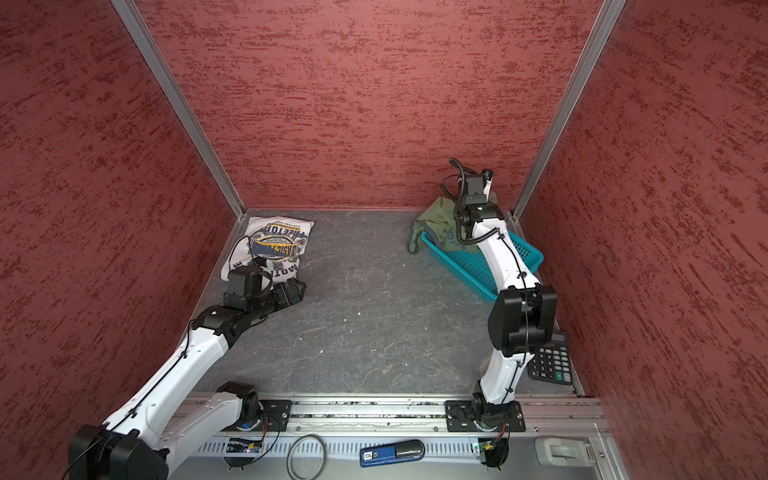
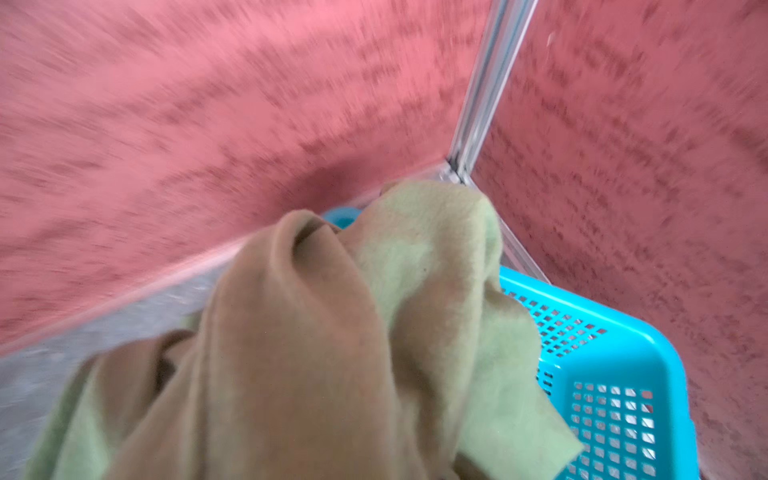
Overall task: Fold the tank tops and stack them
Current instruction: 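Grasp the green tank top in the teal basket with the right gripper and lift, then drop the green tank top onto the table centre with the right gripper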
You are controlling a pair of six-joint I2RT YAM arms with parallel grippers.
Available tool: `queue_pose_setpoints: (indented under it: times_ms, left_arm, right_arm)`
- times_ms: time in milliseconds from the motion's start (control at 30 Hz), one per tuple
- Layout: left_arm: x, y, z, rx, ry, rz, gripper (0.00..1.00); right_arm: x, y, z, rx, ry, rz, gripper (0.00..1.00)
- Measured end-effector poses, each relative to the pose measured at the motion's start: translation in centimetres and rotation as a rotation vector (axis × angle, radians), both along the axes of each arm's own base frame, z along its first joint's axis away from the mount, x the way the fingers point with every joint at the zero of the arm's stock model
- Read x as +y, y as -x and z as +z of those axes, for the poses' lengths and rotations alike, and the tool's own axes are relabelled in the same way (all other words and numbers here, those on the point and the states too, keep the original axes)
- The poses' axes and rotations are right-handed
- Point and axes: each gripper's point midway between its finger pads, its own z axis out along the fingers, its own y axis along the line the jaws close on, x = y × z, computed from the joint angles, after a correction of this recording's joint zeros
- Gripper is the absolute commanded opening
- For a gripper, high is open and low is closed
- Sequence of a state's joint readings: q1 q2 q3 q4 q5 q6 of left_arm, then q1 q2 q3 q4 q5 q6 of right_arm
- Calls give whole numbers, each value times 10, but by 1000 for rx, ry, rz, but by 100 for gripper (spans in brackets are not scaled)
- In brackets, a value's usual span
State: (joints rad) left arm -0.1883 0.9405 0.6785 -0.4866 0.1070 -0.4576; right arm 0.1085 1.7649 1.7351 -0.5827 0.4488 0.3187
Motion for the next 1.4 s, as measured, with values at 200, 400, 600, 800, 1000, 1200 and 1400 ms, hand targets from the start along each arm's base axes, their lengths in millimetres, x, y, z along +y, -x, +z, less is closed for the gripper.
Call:
queue_pose_setpoints:
  times_ms: [200, 400, 600, 800, 1000, 1200, 1400]
  left_arm:
    - [0, 4, 0, 15, 8, 1, 100]
    - [0, 5, 6, 20, 13, 6, 100]
    - [0, 8, 3, 41, 23, 9, 100]
    - [0, 10, 7, 33, 31, 14, 100]
    - [1, 11, 8, 29, 33, 16, 100]
    - [1, 12, 6, 32, 37, 18, 100]
    - [-3, 16, -1, 55, 56, 3, 100]
  right_arm:
    - [7, 26, 73, -152, 18, 8, 0]
    - [10, 41, 180, -351, 26, 32, 0]
    - [57, 84, 294, -599, -19, 204, 0]
    - [138, 123, 337, -699, -85, 469, 0]
    - [194, 118, 302, -592, -111, 634, 0]
    - [275, 114, 209, -346, -158, 834, 0]
    - [307, 128, 60, -33, -238, 895, 27]
